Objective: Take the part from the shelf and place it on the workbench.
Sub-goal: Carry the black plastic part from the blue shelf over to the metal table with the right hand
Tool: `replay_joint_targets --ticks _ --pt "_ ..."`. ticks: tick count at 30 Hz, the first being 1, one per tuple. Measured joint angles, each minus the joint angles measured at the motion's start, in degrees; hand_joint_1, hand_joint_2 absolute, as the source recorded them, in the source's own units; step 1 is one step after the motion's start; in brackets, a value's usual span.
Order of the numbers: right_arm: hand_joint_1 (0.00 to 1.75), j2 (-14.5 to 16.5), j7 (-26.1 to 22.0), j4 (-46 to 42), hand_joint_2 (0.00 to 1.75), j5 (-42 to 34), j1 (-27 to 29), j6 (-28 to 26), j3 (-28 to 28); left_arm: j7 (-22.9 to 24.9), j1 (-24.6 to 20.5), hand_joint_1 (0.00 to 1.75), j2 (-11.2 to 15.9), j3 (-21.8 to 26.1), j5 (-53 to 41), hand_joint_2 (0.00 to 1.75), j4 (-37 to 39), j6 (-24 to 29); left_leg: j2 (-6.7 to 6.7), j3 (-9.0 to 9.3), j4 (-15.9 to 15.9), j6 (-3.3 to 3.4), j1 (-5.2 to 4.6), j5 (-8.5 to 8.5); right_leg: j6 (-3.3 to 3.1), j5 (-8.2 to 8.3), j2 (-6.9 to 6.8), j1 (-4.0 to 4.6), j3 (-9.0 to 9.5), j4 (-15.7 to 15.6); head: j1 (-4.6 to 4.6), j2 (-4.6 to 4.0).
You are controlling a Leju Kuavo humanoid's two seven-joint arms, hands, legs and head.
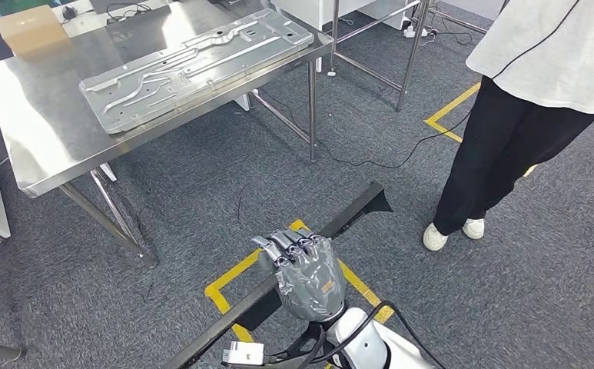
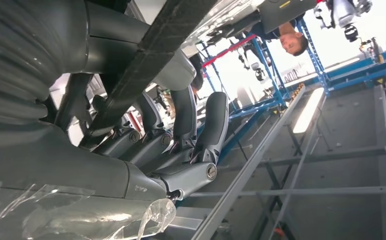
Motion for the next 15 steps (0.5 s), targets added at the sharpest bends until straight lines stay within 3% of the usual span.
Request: replay_joint_targets --ticks 2,3,6,8,10,12,13,15 --pt "1.75 0.0 -0.1 0.0 1.75 0.0 0.1 0.0 0.0 -0.1 -0.2 0.00 0.0 0.0 -0.1 1.75 0.0 0.0 0.07 -2.91 5.3 -0.60 0.51 -1.22 0.12 -0.16 -0.07 -0.13 0.08 0.0 0.01 0.00" --pt "1.75 0.0 -0.1 0.0 1.75 -0.1 0.1 0.0 0.0 -0.1 -0.2 0.00 0.0 0.0 -0.1 1.75 0.0 0.0 0.15 -2.70 4.5 -0.80 0.71 -0.17 0.27 -0.27 -0.09 -0.25 0.21 0.0 0.00 0.00" --pt "1.75 0.1 -0.1 0.1 1.75 -0.1 0.0 0.0 0.0 0.0 -0.1 0.00 0.0 0.0 -0.2 1.75 0.0 0.0 0.69 2.70 -7.1 -0.86 0.94 5.58 1.01 -0.71 -0.01 -0.52 0.85 0.0 -0.01 0.00" --pt "1.75 0.1 -0.1 0.1 1.75 -0.1 0.0 0.0 0.0 0.0 -0.1 0.00 0.0 0.0 -0.3 1.75 0.0 0.0 0.86 4.66 -11.7 -0.17 0.59 6.79 1.80 -0.84 0.04 -0.50 1.13 -0.1 0.01 0.00" --pt "1.75 0.1 -0.1 0.1 1.75 -0.2 0.0 0.0 0.0 0.0 0.0 0.00 0.0 0.0 -0.3 1.75 0.0 0.0 0.69 4.94 -12.3 1.03 0.26 6.60 2.69 -0.56 -0.05 -0.57 1.38 0.1 0.03 0.01" --pt "1.75 0.1 -0.1 0.0 1.75 -0.2 -0.1 0.0 0.0 0.0 0.0 0.00 0.0 0.0 -0.4 1.75 0.0 0.0 0.56 5.68 -12.6 2.08 0.24 6.64 3.03 -1.16 -0.15 -0.66 0.99 1.7 0.04 0.01" --pt "1.75 0.1 -0.1 0.0 1.75 -0.3 -0.1 0.0 0.0 0.0 0.0 0.00 0.0 0.0 -0.4 1.75 0.0 0.0 0.53 6.12 -12.7 2.48 0.21 6.62 3.00 -2.26 -0.17 -0.66 -0.01 3.8 0.05 0.01" --pt "1.75 0.0 -0.2 0.0 1.75 -0.3 -0.1 0.0 0.0 0.0 0.0 0.00 0.0 0.0 -0.4 1.75 0.0 0.0 0.56 6.61 -12.7 3.09 -0.03 6.33 2.93 -5.40 -0.14 -0.40 -4.03 11.1 0.07 0.00"
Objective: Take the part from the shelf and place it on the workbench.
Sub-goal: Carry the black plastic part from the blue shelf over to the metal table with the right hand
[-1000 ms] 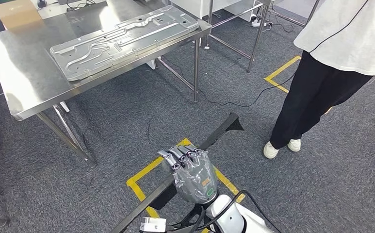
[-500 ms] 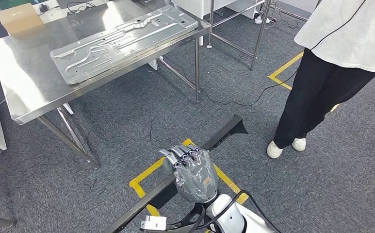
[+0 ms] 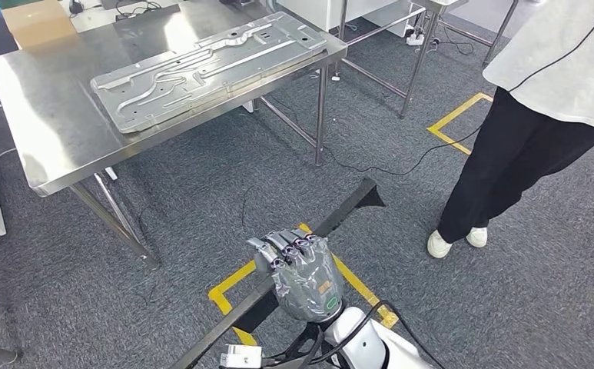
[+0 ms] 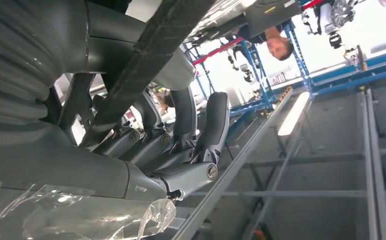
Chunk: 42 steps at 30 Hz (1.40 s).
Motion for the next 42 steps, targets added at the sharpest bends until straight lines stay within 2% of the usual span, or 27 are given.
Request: replay_joint_targets --ticks 1,2,3,4,6,8,10,12,14,16,17,18,19,21,22,23,26,28,30,32,33,34,35,37,38,39,42 --pt "1.75 0.0 0.0 0.0 1.75 0.0 0.1 0.0 0.0 0.0 0.0 0.00 0.0 0.0 0.0 1.75 0.0 0.0 0.01 0.22 0.0 0.23 -0.22 -0.21 0.01 -1.18 0.00 0.15 -2.27 3.7 0.00 0.00" --pt "1.75 -0.1 0.0 0.0 1.75 0.0 0.2 0.0 0.0 0.0 0.1 0.00 0.0 0.0 0.0 1.75 0.0 0.0 -0.02 0.47 0.0 0.39 -0.43 -0.45 -0.05 -1.57 0.01 0.32 -3.97 6.0 0.00 0.01" --pt "1.75 -0.1 0.0 0.0 1.75 0.0 0.3 0.0 0.0 0.0 0.1 0.00 0.0 0.0 0.0 1.75 0.0 0.0 -0.08 0.81 0.0 0.47 -0.61 -0.74 -0.24 -0.78 0.01 0.49 -4.54 6.0 -0.01 0.00" --pt "1.75 -0.1 0.0 0.0 1.75 -0.1 0.4 0.0 0.0 0.0 0.2 0.00 0.0 0.0 -0.1 1.75 0.0 0.0 -0.17 1.27 0.0 0.46 -0.73 -1.09 -0.54 1.11 0.01 0.66 -3.88 3.5 0.00 0.00" --pt "1.75 -0.1 0.0 0.0 1.75 -0.2 0.4 0.0 0.0 0.0 0.2 0.00 0.0 0.0 -0.2 1.75 0.0 -0.1 -0.34 2.33 0.0 0.23 -0.86 -1.95 -1.33 5.53 0.03 1.07 -0.47 -4.8 0.00 -0.01" --pt "1.75 -0.1 0.0 0.0 1.75 -0.3 0.3 0.0 0.0 0.0 0.1 0.00 -0.1 0.0 -0.3 1.75 0.0 -0.1 -0.40 2.77 -0.1 -0.29 -0.93 -2.66 -1.94 6.54 0.05 1.50 1.73 -9.9 0.01 0.00" --pt "1.75 -0.1 0.0 0.1 1.75 -0.4 0.3 0.0 0.0 0.0 0.1 0.00 -0.1 0.0 -0.4 1.75 0.0 -0.1 -0.40 2.94 0.1 -0.84 -0.99 -2.90 -2.51 5.98 0.06 1.69 2.09 -10.4 0.03 0.00" --pt "1.75 0.0 0.0 0.1 1.75 -0.5 0.2 0.0 0.0 0.0 0.1 0.00 -0.2 0.0 -0.5 1.75 0.0 -0.1 -0.31 2.80 1.5 -1.35 -0.98 -3.15 -3.10 6.19 0.06 1.45 2.82 -10.7 0.01 -0.01" --pt "1.75 0.1 0.0 0.1 1.75 -0.5 0.0 -0.1 0.0 0.0 -0.1 0.00 -0.1 0.0 -0.5 1.75 0.0 -0.1 -0.19 0.08 6.5 -1.96 -0.67 -4.51 -3.50 5.78 0.06 1.20 3.62 -10.9 -0.08 0.00" --pt "1.75 0.1 0.0 0.1 1.75 -0.5 0.0 -0.1 0.0 -0.1 -0.1 0.00 -0.1 0.0 -0.5 1.75 0.0 0.0 -0.13 -4.96 14.1 -2.55 -0.22 -7.19 -3.63 5.12 0.08 1.18 4.13 -10.9 -0.13 0.00" --pt "1.75 0.1 0.0 0.1 1.75 -0.5 0.1 -0.1 0.0 -0.1 -0.1 0.00 -0.1 0.0 -0.4 1.75 0.0 0.0 -0.12 -7.10 16.6 -2.78 -0.05 -8.04 -3.59 4.75 0.09 1.19 4.48 -10.9 -0.14 0.00" --pt "1.75 0.1 0.0 0.1 1.75 -0.5 0.2 -0.1 0.0 -0.1 -0.1 0.00 -0.1 0.0 -0.4 1.75 0.0 0.0 -0.09 -8.31 17.2 -2.93 0.06 -7.83 -3.51 4.35 0.10 1.19 4.94 -10.9 -0.13 0.00" --pt "1.75 0.1 0.0 0.1 1.75 -0.5 0.2 -0.1 0.0 -0.2 -0.1 0.00 -0.1 0.0 -0.4 1.75 0.0 0.0 -0.06 -8.37 15.6 -2.98 0.14 -6.22 -3.41 3.92 0.10 1.19 5.56 -10.9 -0.14 -0.01" --pt "1.75 0.1 0.0 0.1 1.75 -0.5 0.2 -0.1 0.0 -0.1 0.0 0.00 -0.1 0.0 -0.5 1.75 0.0 0.0 0.03 -6.06 7.8 -2.68 0.14 -0.71 -3.12 2.98 0.11 1.18 7.00 -11.0 -0.14 -0.01" --pt "1.75 0.1 0.0 0.1 1.75 -0.5 0.2 -0.1 0.0 0.0 0.1 0.00 -0.1 0.0 -0.5 1.75 0.0 0.0 0.09 -4.95 4.3 -2.42 -0.08 1.05 -2.90 2.64 0.11 1.17 7.55 -11.1 -0.15 0.00" --pt "1.75 0.0 0.0 0.1 1.75 -0.5 0.2 -0.1 0.0 0.0 0.1 0.00 -0.1 0.0 -0.5 1.75 0.0 0.0 0.15 -4.11 2.0 -2.10 -0.33 1.82 -2.63 2.37 0.11 1.14 7.83 -11.3 -0.15 0.00" --pt "1.75 0.0 0.0 0.1 1.75 -0.5 0.3 -0.1 0.0 0.0 0.2 0.00 -0.1 0.0 -0.5 1.75 0.0 0.0 0.15 -3.05 0.6 -0.98 -0.82 1.56 -1.56 2.17 0.04 1.03 8.09 -10.7 -0.12 0.00" --pt "1.75 0.0 0.0 0.1 1.75 -0.5 0.2 -0.1 0.0 0.0 0.2 0.00 -0.1 0.0 -0.5 1.75 0.0 0.0 0.07 -1.88 0.2 -0.24 -0.65 1.46 -1.17 1.35 0.03 0.95 7.62 -8.3 -0.09 0.00" --pt "1.75 0.0 0.0 0.0 1.75 -0.5 0.2 -0.2 0.0 0.0 0.1 0.00 0.0 0.0 -0.5 1.75 0.0 0.0 0.05 -0.94 0.0 0.34 -0.58 1.02 -0.97 -1.07 0.06 0.88 4.52 -2.3 -0.06 -0.01" --pt "1.75 0.0 0.0 0.0 1.75 -0.5 0.4 -0.2 0.0 0.0 0.1 0.00 0.0 0.0 -0.5 1.75 0.0 0.0 0.04 -0.28 0.0 0.64 -0.64 0.30 -0.72 -3.50 0.08 0.89 -0.41 4.7 -0.05 0.00" --pt "1.75 -0.1 0.0 0.0 1.75 -0.5 0.5 -0.2 0.0 0.0 0.2 0.00 0.0 0.0 -0.5 1.75 0.0 0.0 0.00 0.17 0.0 0.64 -0.66 -0.13 -0.64 -3.60 0.08 0.90 -2.08 6.1 -0.05 -0.01" --pt "1.75 -0.1 0.0 0.1 1.75 -0.5 0.6 -0.2 0.0 0.0 0.3 0.00 0.0 0.0 -0.5 1.75 0.0 0.0 -0.06 0.76 0.0 0.58 -0.67 -0.62 -0.64 -2.56 0.07 0.90 -2.79 5.6 -0.05 0.00" --pt "1.75 -0.1 0.0 0.1 1.75 -0.5 0.6 -0.2 0.0 0.0 0.3 0.00 0.0 0.0 -0.5 1.75 0.0 0.0 -0.12 1.47 0.0 0.47 -0.66 -1.17 -0.70 -0.32 0.07 0.90 -2.33 2.7 -0.05 -0.01" --pt "1.75 -0.1 0.0 0.1 1.75 -0.5 0.6 -0.2 0.0 0.0 0.3 0.00 0.0 0.0 -0.5 1.75 0.0 0.0 -0.23 2.68 0.0 0.08 -0.73 -2.40 -0.99 5.13 0.07 0.98 0.02 -5.4 -0.08 0.00" --pt "1.75 -0.1 0.0 0.1 1.75 -0.5 0.6 -0.2 0.1 0.0 0.2 0.00 0.0 0.0 -0.5 1.75 0.0 0.0 -0.26 2.98 0.0 -0.16 -0.81 -2.98 -1.19 6.68 0.06 1.05 0.92 -8.4 -0.08 0.00" --pt "1.75 -0.1 0.0 0.1 1.75 -0.5 0.6 -0.2 0.1 0.0 0.2 0.00 0.0 0.0 -0.5 1.75 0.0 0.0 -0.26 3.18 0.0 -0.45 -0.90 -3.39 -1.42 7.41 0.08 1.17 1.32 -9.9 -0.08 0.00" --pt "1.75 0.0 0.0 0.1 1.75 -0.5 0.5 -0.2 0.1 0.0 0.1 0.00 -0.1 0.0 -0.5 1.75 0.0 0.0 -0.22 3.75 0.5 -1.16 -0.86 -3.80 -2.49 6.98 0.16 1.28 2.00 -10.4 -0.05 0.00"
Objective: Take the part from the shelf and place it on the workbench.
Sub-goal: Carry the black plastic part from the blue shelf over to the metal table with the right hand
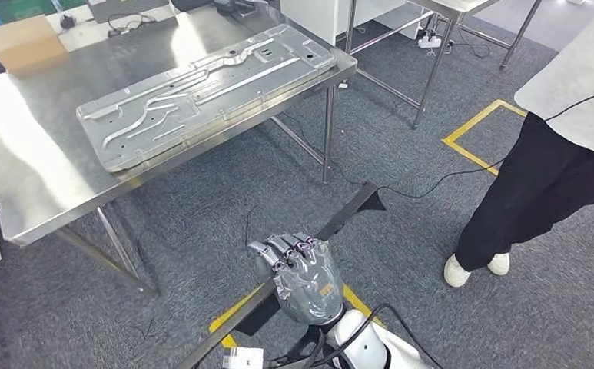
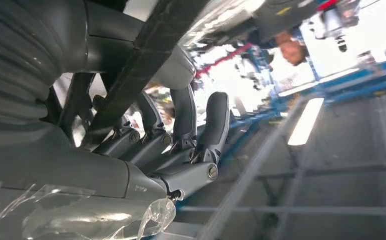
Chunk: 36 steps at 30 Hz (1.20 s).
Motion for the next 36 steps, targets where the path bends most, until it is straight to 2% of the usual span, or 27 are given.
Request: replay_joint_targets --ticks 1,2,3,5,6,7,8,10,11,12,15,17,18,20,21,22,23,24,25,27,28,30,32,33,36 --pt "1.75 0.0 0.0 0.0 1.75 0.0 -0.1 0.0 0.0 0.0 0.0 0.00 0.0 0.0 0.0 1.75 0.0 0.0 0.04 -0.57 1.5 -0.24 0.10 -0.12 -0.42 -0.28 0.00 -0.08 0.55 -0.1 -0.02 0.00" --pt "1.75 0.1 0.0 0.0 1.75 0.0 -0.2 0.0 0.0 0.0 -0.1 0.00 0.0 0.0 0.0 1.75 0.0 0.0 0.07 -2.05 4.3 -0.54 0.26 -0.50 -0.78 -0.55 0.01 -0.20 1.13 -0.3 -0.03 0.00" --pt "1.75 0.1 0.0 0.0 1.75 0.0 -0.3 0.0 0.0 0.0 -0.1 0.00 0.0 0.0 0.0 1.75 0.0 0.0 0.11 -4.33 8.0 -0.87 0.47 -1.26 -1.04 -0.92 0.01 -0.25 1.64 -0.4 -0.04 0.00" --pt "1.75 0.1 0.0 0.0 1.75 0.0 -0.3 0.0 0.0 -0.1 -0.1 0.00 0.0 0.0 0.0 1.75 0.0 0.0 0.14 -9.62 15.2 -1.51 0.89 -3.88 -1.23 -1.78 0.05 -0.26 2.44 -0.4 -0.05 0.00" --pt "1.75 0.1 0.0 0.0 1.75 0.0 -0.3 0.1 0.0 -0.1 -0.1 0.00 0.0 0.0 0.0 1.75 0.0 0.0 0.16 -11.48 16.9 -1.75 1.08 -4.79 -1.17 -2.25 0.09 -0.26 2.95 -0.4 -0.05 0.00" --pt "1.75 0.1 0.0 0.0 1.75 0.0 -0.2 0.1 0.0 -0.1 -0.1 0.00 0.0 0.0 0.0 1.75 0.0 0.0 0.19 -12.38 16.6 -1.94 1.26 -4.59 -1.07 -2.77 0.12 -0.26 3.61 -0.4 -0.05 0.00" --pt "1.75 0.1 0.0 0.0 1.75 0.0 -0.2 0.2 0.0 -0.2 -0.2 0.00 0.0 0.0 0.0 1.75 0.0 0.0 0.21 -12.29 14.3 -2.04 1.43 -2.92 -0.94 -3.34 0.15 -0.26 4.41 -0.4 -0.05 0.00" --pt "1.75 0.1 0.0 0.0 1.75 0.0 -0.2 0.2 0.0 -0.1 -0.1 0.00 0.0 0.0 0.0 1.75 0.0 0.0 0.31 -10.58 6.5 -1.94 1.62 3.33 -0.52 -4.48 0.22 -0.27 5.92 -0.5 -0.06 0.00" --pt "1.75 0.0 0.0 0.0 1.75 0.0 -0.2 0.3 0.0 -0.1 0.0 0.00 0.0 0.0 0.0 1.75 0.0 0.0 0.36 -9.97 3.4 -1.68 1.46 5.52 -0.25 -4.90 0.25 -0.28 6.38 -0.6 -0.06 0.00" --pt "1.75 0.0 0.0 0.0 1.75 0.0 -0.3 0.3 0.0 0.0 0.1 0.00 0.0 0.0 0.0 1.75 0.0 -0.1 0.40 -9.62 1.6 -1.30 1.20 6.93 0.11 -5.22 0.25 -0.32 6.59 -0.7 -0.07 0.00" --pt "1.75 0.0 0.0 0.0 1.75 0.0 -0.2 0.4 0.0 0.0 0.1 0.00 0.0 0.0 -0.1 1.75 0.0 -0.1 0.26 -8.63 0.5 0.13 0.60 7.12 1.29 -5.44 0.17 -0.52 7.03 -0.4 -0.05 0.00" --pt "1.75 0.0 0.0 0.0 1.75 0.1 -0.3 0.4 0.0 0.0 0.0 0.00 0.0 0.0 -0.1 1.75 0.0 -0.1 0.13 -7.29 0.0 0.96 0.73 6.84 1.68 -5.80 0.11 -0.58 6.05 2.5 0.01 0.00" --pt "1.75 0.0 0.0 0.0 1.75 0.1 -0.3 0.4 0.0 0.0 -0.1 0.00 0.1 0.0 -0.2 1.75 0.0 -0.1 0.12 -6.66 -0.2 1.32 0.73 6.58 1.79 -6.56 0.11 -0.61 4.28 5.7 0.04 0.00" --pt "1.75 -0.1 0.0 -0.1 1.75 0.1 -0.3 0.4 0.0 0.0 -0.1 0.00 0.1 0.0 -0.3 1.75 0.0 -0.1 0.13 -5.76 -0.2 1.82 0.47 5.76 1.90 -9.05 0.11 -0.51 -0.72 13.2 0.07 0.00" --pt "1.75 -0.1 0.0 -0.1 1.75 0.1 -0.2 0.5 0.0 0.0 -0.1 0.00 0.0 0.0 -0.4 1.75 0.0 -0.2 0.11 -5.26 -0.2 1.89 0.32 5.30 1.85 -10.12 0.12 -0.43 -2.88 15.6 0.06 0.00" --pt "1.75 -0.2 0.0 -0.1 1.75 0.1 -0.1 0.5 0.0 0.0 0.0 0.00 0.0 0.0 -0.5 1.75 0.0 -0.2 0.06 -4.70 -0.2 1.91 0.21 4.81 1.74 -10.29 0.12 -0.31 -4.11 16.1 0.06 0.00" --pt "1.75 -0.2 0.0 -0.1 1.75 0.1 0.0 0.6 0.0 0.0 0.0 0.00 -0.1 0.0 -0.6 1.75 0.0 -0.3 0.02 -4.00 -0.2 1.88 0.11 4.29 1.56 -9.16 0.12 -0.17 -4.32 14.4 0.07 0.00" --pt "1.75 -0.3 0.1 -0.1 1.75 0.1 0.0 0.7 0.0 0.0 0.1 0.00 -0.1 0.0 -0.8 1.75 0.0 -0.4 -0.01 -3.21 -0.2 1.82 0.05 3.71 1.32 -6.71 0.12 -0.06 -3.52 10.9 0.06 0.00" --pt "1.75 -0.3 0.1 -0.1 1.75 0.0 0.0 0.7 0.0 0.0 0.1 0.00 -0.1 -0.1 -1.0 1.75 0.0 -0.5 -0.02 -2.57 -0.3 1.70 0.02 3.10 1.06 -3.50 0.11 0.06 -2.26 6.5 0.07 0.00" --pt "1.75 -0.4 0.4 -0.1 1.75 0.0 0.1 0.9 0.0 0.3 0.1 0.00 -0.1 -0.1 -1.3 1.75 0.0 -0.9 -0.06 -1.56 -0.3 1.24 -0.10 2.01 0.56 0.10 0.07 0.36 -0.32 0.6 0.03 0.00" --pt "1.75 -0.5 0.6 -0.1 1.75 0.0 0.3 1.0 -0.1 0.5 0.1 0.00 -0.1 -0.2 -1.4 1.75 0.0 -1.1 -0.07 -1.31 -0.3 0.93 -0.15 1.71 0.25 0.59 0.07 0.49 -0.01 -0.3 0.03 0.00" --pt "1.75 -0.6 1.0 -0.2 1.75 0.1 0.5 1.1 -0.1 0.9 0.3 0.00 -0.1 -0.2 -1.8 1.75 0.0 -1.2 -0.05 -0.97 -0.1 0.37 -0.22 1.35 -0.44 0.32 0.10 0.48 0.41 -0.4 0.02 0.00" --pt "1.75 -0.6 1.3 -0.4 1.75 0.1 0.8 1.3 -0.2 1.0 0.4 0.00 0.0 -0.3 -1.9 1.75 0.0 -1.2 0.03 -1.95 2.4 -0.15 -0.13 0.72 -1.10 0.03 0.12 0.19 1.20 -0.7 0.01 0.00" --pt "1.75 -0.6 1.4 -0.4 1.75 0.2 0.8 1.4 -0.3 1.0 0.3 0.00 0.0 -0.3 -2.0 1.75 0.0 -1.2 0.06 -3.58 5.3 -0.48 0.05 -0.11 -1.33 -0.19 0.13 0.06 1.56 -0.8 0.00 0.00" --pt "1.75 -0.8 1.4 -0.5 1.75 0.6 1.1 1.7 -0.3 0.9 -0.1 0.00 0.0 -0.3 -1.8 1.75 0.0 -1.0 0.13 -10.60 15.9 -1.42 0.72 -3.96 -1.58 -1.22 0.14 0.08 2.34 -0.8 0.00 0.00"
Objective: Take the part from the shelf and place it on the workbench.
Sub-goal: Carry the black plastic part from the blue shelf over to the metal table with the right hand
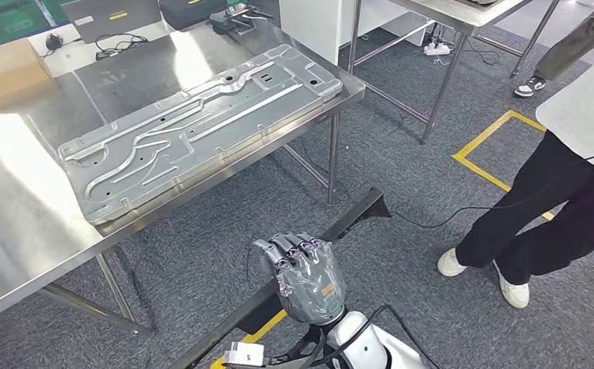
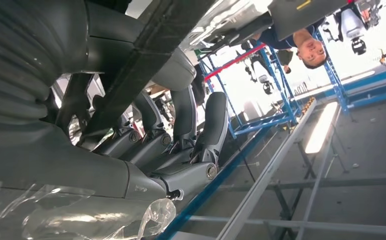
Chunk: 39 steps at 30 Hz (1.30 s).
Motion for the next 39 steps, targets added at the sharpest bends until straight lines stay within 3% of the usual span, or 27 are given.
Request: replay_joint_targets --ticks 1,2,4,5,6,9,11,13,15,16,17,18,20,22,25,27,30,31,32,33,36,37,39 --pt "1.75 -0.1 0.0 0.0 1.75 0.2 0.1 0.1 0.0 0.0 -0.2 0.00 0.0 0.0 0.1 1.75 0.0 0.1 0.02 -1.35 1.2 -0.20 0.16 -0.25 0.06 -0.43 0.01 0.00 0.49 0.0 0.00 0.00" --pt "1.75 -0.2 -0.1 0.0 1.75 0.3 0.1 0.2 0.0 0.0 -0.3 0.00 0.0 0.0 0.2 1.75 0.0 0.1 0.05 -1.59 0.2 -0.31 0.30 0.93 0.15 -0.91 0.04 0.00 1.14 0.0 0.00 0.00" --pt "1.75 -0.2 -0.1 0.0 1.75 0.6 0.0 0.3 0.0 0.1 -0.3 0.00 0.0 0.0 0.4 1.75 0.0 0.2 0.12 0.45 -7.4 -0.20 0.48 6.60 0.43 -1.93 0.14 -0.01 2.63 0.0 -0.01 0.00" --pt "1.75 -0.2 -0.1 0.0 1.75 0.8 0.0 0.3 0.0 0.1 -0.3 0.00 0.0 0.0 0.5 1.75 0.0 0.1 0.16 1.61 -11.0 0.03 0.42 8.86 0.62 -2.33 0.18 0.01 3.25 -0.1 -0.01 0.00" --pt "1.75 -0.2 -0.1 0.0 1.75 0.8 0.0 0.3 -0.1 0.1 -0.3 0.00 0.0 0.0 0.5 1.75 0.0 0.0 0.19 2.53 -13.8 0.33 0.22 10.06 0.88 -2.65 0.22 0.01 3.57 -0.3 -0.01 0.00" --pt "1.75 -0.3 -0.1 -0.3 1.75 0.9 0.0 0.3 -0.1 -0.1 -0.3 0.00 -0.2 0.0 0.6 1.75 0.0 0.1 0.21 3.56 -15.9 1.36 -0.35 10.02 1.89 -3.06 0.26 0.06 3.98 -0.3 0.01 0.00" --pt "1.75 -0.3 -0.1 -0.6 1.75 0.9 0.0 0.3 -0.1 -0.5 -0.5 0.00 -0.4 0.0 0.6 1.75 -0.1 0.4 0.21 4.54 -16.2 2.01 -0.12 10.01 2.43 -3.61 0.21 0.04 3.79 1.4 0.02 0.00" --pt "1.75 -0.4 0.0 -0.8 1.75 0.9 0.0 0.3 -0.1 -0.8 -1.0 0.00 -0.6 0.0 0.8 1.75 -0.1 0.8 0.24 5.61 -16.5 2.66 0.05 9.60 2.81 -5.67 0.15 -0.05 0.82 7.2 0.02 0.00" --pt "1.75 -0.5 0.2 -0.9 1.75 0.9 0.1 0.3 -0.1 -1.0 -1.4 0.00 -0.9 0.0 0.9 1.75 -0.1 1.0 0.26 6.30 -16.5 3.06 0.01 8.91 3.15 -8.21 0.13 -0.05 -4.33 14.9 0.02 0.00" --pt "1.75 -0.7 0.3 -0.9 1.75 0.9 0.3 0.3 -0.1 -1.0 -1.5 0.00 -1.0 0.0 0.9 1.75 -0.1 1.0 0.25 6.70 -16.5 3.08 0.00 8.52 3.26 -8.57 0.13 -0.05 -6.29 17.1 0.02 0.00" --pt "1.75 -0.8 0.4 -0.9 1.75 1.0 0.4 0.3 -0.1 -0.8 -1.5 0.00 -1.0 0.0 0.9 1.75 -0.1 0.9 0.22 7.21 -16.5 3.04 0.02 8.08 3.29 -7.75 0.12 -0.07 -7.19 17.0 0.02 0.00" --pt "1.75 -1.0 0.4 -0.9 1.75 1.0 0.5 0.3 -0.1 -0.5 -1.5 0.00 -1.0 0.0 0.9 1.75 -0.1 0.8 0.19 7.85 -16.5 2.92 0.06 7.59 3.26 -5.75 0.09 -0.08 -6.96 14.7 0.02 0.00" --pt "1.75 -1.3 0.6 -0.9 1.75 1.1 0.7 0.4 -0.1 0.1 -1.5 0.00 -1.0 0.0 0.8 1.75 -0.1 0.6 0.16 9.25 -16.5 2.46 0.08 6.42 3.18 -0.18 -0.09 -0.13 -4.56 6.6 0.02 0.00" --pt "1.75 -1.5 0.7 -1.0 1.75 1.2 0.8 0.8 -0.2 0.5 -1.5 0.00 -1.0 0.0 0.6 1.75 -0.1 0.5 0.20 9.84 -16.5 1.84 -0.14 5.44 2.74 2.16 -0.29 -0.06 -2.94 1.2 0.02 0.00" --pt "1.75 -1.7 0.9 -1.0 1.75 1.3 1.0 1.3 -0.3 0.9 -1.5 0.00 -0.9 0.0 0.5 1.75 -0.1 0.6 0.32 9.96 -16.3 1.21 -0.34 4.83 1.60 1.82 -0.14 -0.03 -2.59 0.4 0.02 0.01" --pt "1.75 -1.8 1.2 -1.3 1.75 1.6 1.0 1.4 -0.5 0.9 -1.6 0.00 -0.9 0.0 0.5 1.75 -0.1 0.7 0.31 8.51 -12.9 0.85 -0.20 4.25 0.90 1.33 -0.01 -0.14 -1.86 0.3 0.01 0.01" --pt "1.75 -1.9 1.3 -1.5 1.75 1.9 1.0 1.5 -0.7 0.8 -1.7 0.00 -0.8 0.0 0.4 1.75 -0.1 0.7 0.28 1.32 -1.2 0.16 -0.02 0.54 0.31 0.21 0.11 -0.09 -0.66 0.3 0.01 0.00" --pt "1.75 -1.9 1.3 -1.5 1.75 1.9 1.0 1.5 -0.7 0.8 -1.7 0.00 -0.8 0.0 0.4 1.75 -0.1 0.7 0.29 -0.93 1.5 0.05 -0.01 -0.45 0.27 -0.22 0.19 -0.03 -0.18 0.3 0.01 0.00" --pt "1.75 -2.0 1.3 -1.5 1.75 1.9 1.1 1.5 -0.7 0.8 -1.7 0.00 -0.8 0.0 0.4 1.75 -0.1 0.6 0.29 -2.24 2.2 0.08 -0.02 -0.39 0.26 -0.65 0.29 0.05 0.39 0.3 0.01 0.00" --pt "1.75 -2.0 1.3 -1.5 1.75 1.9 1.1 1.5 -0.7 0.8 -1.6 0.00 -0.8 0.0 0.3 1.75 -0.1 0.6 0.29 -2.52 0.8 0.28 -0.09 0.96 0.26 -1.10 0.40 0.15 1.07 0.3 0.01 0.00" --pt "1.75 -2.1 1.2 -1.5 1.75 2.0 1.0 1.7 -0.8 0.7 -1.8 0.00 -0.8 0.0 0.3 1.75 -0.1 0.5 0.30 0.64 -11.1 2.03 -0.83 9.15 0.43 -2.50 0.60 0.47 3.20 0.1 -0.01 0.00" --pt "1.75 -2.1 1.2 -1.6 1.75 2.0 1.0 1.8 -0.8 0.6 -1.8 0.00 -0.7 0.0 0.3 1.75 -0.1 0.5 0.24 1.49 -13.9 2.68 -1.21 10.54 0.68 -2.88 0.60 0.48 3.62 0.0 -0.01 0.00" --pt "1.75 -2.1 1.1 -1.7 1.75 2.1 0.9 2.1 -0.9 0.5 -1.9 0.00 -0.7 0.0 0.3 1.75 -0.1 0.5 0.11 2.18 -15.8 3.77 -1.79 10.63 1.52 -2.84 0.59 0.29 4.12 0.1 0.01 0.00"
